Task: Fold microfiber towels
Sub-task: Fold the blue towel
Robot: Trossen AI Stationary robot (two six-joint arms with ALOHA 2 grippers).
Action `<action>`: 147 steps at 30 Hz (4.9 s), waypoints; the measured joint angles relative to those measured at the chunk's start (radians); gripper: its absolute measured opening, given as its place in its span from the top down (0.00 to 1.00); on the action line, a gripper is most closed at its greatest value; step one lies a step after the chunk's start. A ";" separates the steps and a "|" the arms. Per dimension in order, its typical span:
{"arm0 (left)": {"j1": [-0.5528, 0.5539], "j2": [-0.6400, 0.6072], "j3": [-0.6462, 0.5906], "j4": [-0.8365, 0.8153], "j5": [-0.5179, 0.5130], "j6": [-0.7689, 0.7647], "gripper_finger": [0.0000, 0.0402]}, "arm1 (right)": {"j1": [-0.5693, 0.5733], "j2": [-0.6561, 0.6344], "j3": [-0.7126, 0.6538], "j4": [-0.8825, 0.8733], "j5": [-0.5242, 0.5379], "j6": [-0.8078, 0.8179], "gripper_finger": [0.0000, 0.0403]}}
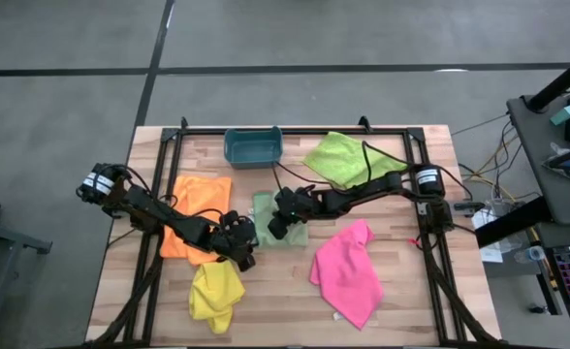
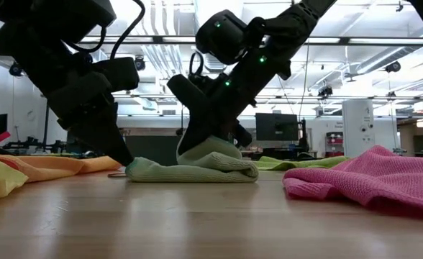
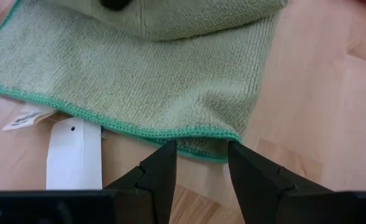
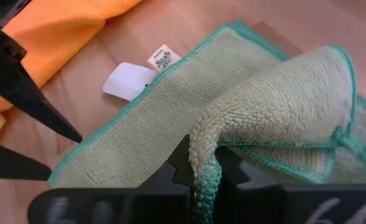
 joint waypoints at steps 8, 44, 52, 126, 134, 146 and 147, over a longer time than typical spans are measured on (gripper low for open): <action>0.000 0.000 0.000 0.001 0.000 0.000 0.68 | 0.000 0.005 0.000 -0.002 -0.056 0.015 0.82; -0.004 -0.053 0.024 0.004 0.126 0.001 0.68 | 0.027 -0.103 0.099 -0.201 -0.075 -0.172 0.54; -0.017 -0.140 0.025 0.001 0.149 0.001 0.68 | 0.137 -0.254 0.031 -0.435 0.194 -0.247 0.64; 0.118 0.039 0.313 -0.358 0.496 0.107 0.97 | 0.363 -0.680 -0.755 0.244 0.314 -0.237 0.98; 0.105 0.049 0.311 -0.372 0.418 0.105 1.00 | 0.363 -0.634 -0.748 0.368 0.209 -0.281 0.92; 0.079 0.049 0.295 -0.379 0.418 0.079 1.00 | 0.223 -0.463 -0.532 0.350 0.004 -0.510 0.62; 0.077 0.049 0.295 -0.378 0.418 0.078 1.00 | 0.197 -0.449 -0.513 0.336 -0.019 -0.532 0.60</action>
